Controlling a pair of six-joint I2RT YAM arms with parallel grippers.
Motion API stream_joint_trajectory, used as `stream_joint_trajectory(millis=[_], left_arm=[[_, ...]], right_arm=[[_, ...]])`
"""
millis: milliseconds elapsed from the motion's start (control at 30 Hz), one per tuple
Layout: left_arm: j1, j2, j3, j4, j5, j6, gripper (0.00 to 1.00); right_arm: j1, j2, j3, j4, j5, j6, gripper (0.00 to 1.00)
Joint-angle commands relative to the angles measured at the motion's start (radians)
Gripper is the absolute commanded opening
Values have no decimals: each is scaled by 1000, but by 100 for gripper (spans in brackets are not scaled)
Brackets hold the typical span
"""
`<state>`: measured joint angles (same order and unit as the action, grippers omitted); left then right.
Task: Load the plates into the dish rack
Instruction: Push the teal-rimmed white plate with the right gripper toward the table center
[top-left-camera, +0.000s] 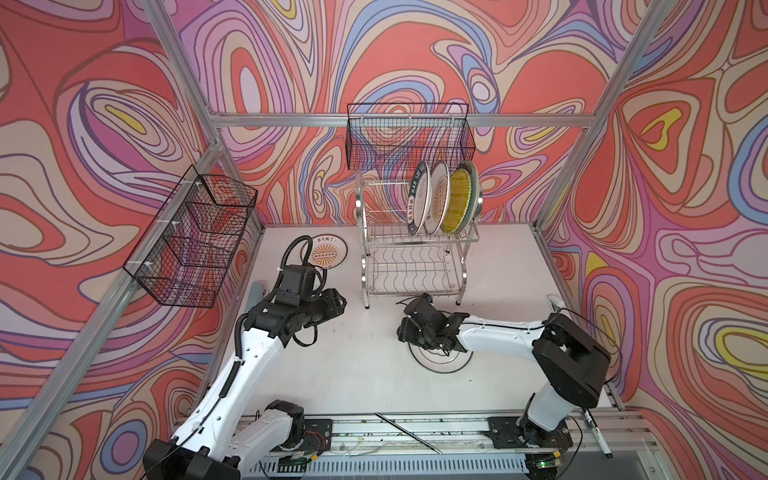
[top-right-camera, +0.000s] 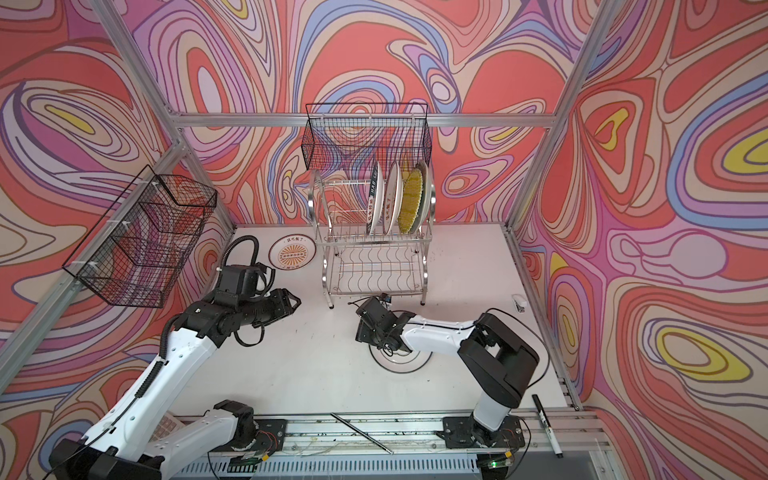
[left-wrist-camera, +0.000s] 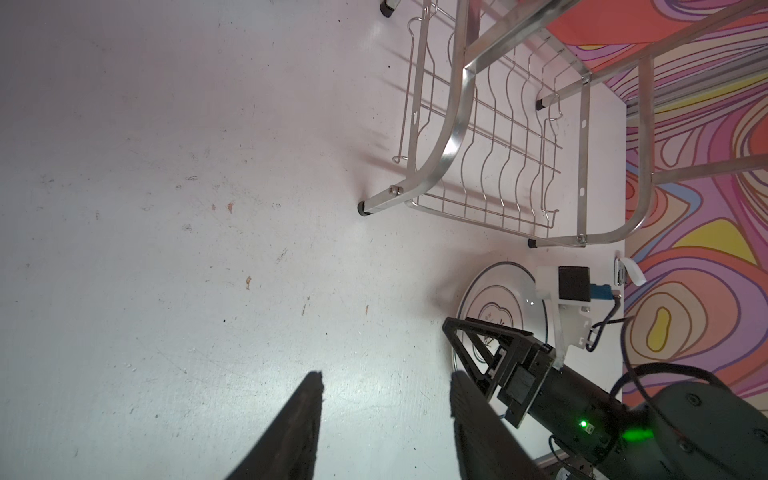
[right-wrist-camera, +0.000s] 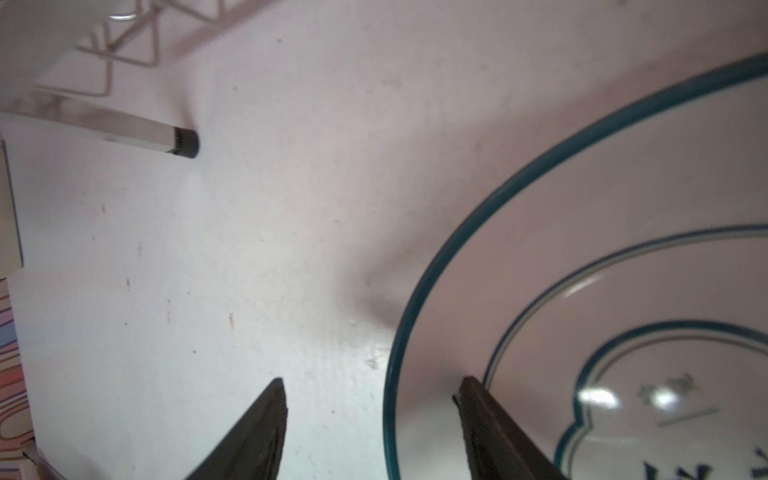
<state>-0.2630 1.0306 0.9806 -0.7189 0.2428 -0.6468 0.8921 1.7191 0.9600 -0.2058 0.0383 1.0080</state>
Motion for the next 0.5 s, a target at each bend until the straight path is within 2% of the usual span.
stream_joint_trajectory(millis=[0, 267, 467], left_arm=[[-6, -16, 19, -40, -12, 18, 53], [-8, -46, 5, -38, -4, 33, 53], [-11, -73, -20, 6, 21, 29, 53]], right_arm=[[16, 25, 47, 32, -28, 1, 67], [5, -146, -31, -90, 34, -41, 67], [-89, -337, -208, -120, 5, -29, 67]])
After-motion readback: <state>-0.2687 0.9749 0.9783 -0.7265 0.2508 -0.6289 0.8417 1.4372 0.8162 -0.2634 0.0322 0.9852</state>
